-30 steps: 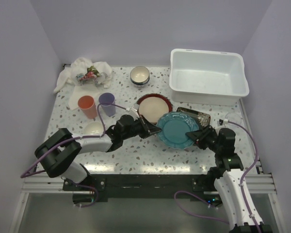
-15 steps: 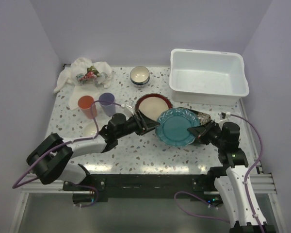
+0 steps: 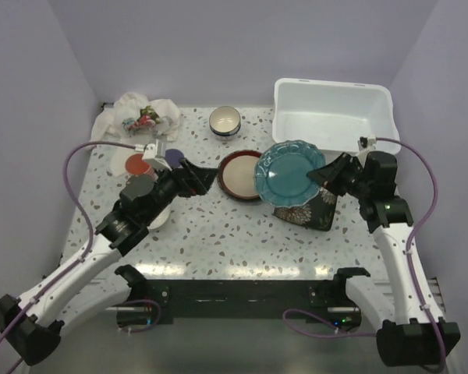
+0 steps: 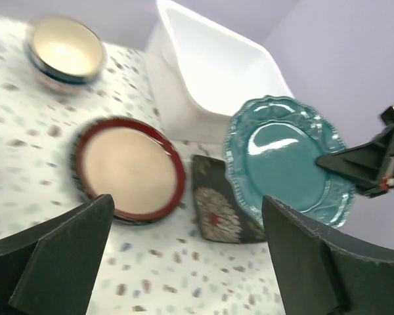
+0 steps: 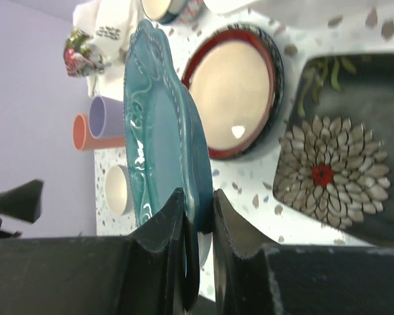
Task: Place the mixed dishes into the plastic bin
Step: Pass from the left arm to the right, then place the plate in the plastic bin.
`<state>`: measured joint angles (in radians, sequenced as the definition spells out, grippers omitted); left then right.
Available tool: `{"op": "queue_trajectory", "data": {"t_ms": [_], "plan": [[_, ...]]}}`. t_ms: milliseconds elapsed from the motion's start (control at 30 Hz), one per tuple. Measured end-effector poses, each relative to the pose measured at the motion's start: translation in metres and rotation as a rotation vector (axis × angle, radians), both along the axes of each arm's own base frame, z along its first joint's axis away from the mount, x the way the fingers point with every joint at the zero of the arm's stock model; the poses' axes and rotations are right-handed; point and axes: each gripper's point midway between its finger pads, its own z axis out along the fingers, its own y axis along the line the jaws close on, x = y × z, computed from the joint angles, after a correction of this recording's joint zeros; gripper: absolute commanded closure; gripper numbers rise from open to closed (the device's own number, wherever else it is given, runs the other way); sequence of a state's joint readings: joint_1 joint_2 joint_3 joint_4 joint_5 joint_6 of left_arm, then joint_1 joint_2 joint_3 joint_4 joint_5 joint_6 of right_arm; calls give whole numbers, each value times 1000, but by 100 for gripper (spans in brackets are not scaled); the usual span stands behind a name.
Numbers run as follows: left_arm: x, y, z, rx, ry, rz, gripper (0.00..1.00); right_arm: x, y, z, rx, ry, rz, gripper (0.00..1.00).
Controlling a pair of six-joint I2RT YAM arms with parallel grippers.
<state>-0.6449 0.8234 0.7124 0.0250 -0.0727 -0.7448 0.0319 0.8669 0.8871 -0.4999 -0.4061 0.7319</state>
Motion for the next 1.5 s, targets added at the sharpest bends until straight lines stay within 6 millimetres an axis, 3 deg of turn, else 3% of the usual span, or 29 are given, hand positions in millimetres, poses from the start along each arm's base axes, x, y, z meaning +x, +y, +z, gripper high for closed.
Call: {"op": "queue_trajectory", "data": {"t_ms": [67, 233, 400, 567, 900, 1233, 1500], "plan": [[-5, 25, 13, 77, -70, 69, 0, 13, -2, 13, -15, -27, -4, 100], [-26, 88, 20, 267, -192, 226, 0, 49, -9, 25, -52, -35, -19, 100], [-38, 124, 0, 377, -248, 320, 0, 95, -27, 22, -67, -21, -66, 100], [-35, 130, -33, 485, -217, 325, 0, 142, -60, 19, -63, -41, -153, 100], [-31, 128, -48, 541, -198, 312, 1, 220, -107, -15, 6, -47, -256, 100], [-27, 126, -53, 569, -190, 305, 1, 270, -113, -70, 51, -1, -208, 100], [-25, 124, -57, 584, -177, 296, 1, 289, -111, -102, 74, 17, -170, 100]]}}
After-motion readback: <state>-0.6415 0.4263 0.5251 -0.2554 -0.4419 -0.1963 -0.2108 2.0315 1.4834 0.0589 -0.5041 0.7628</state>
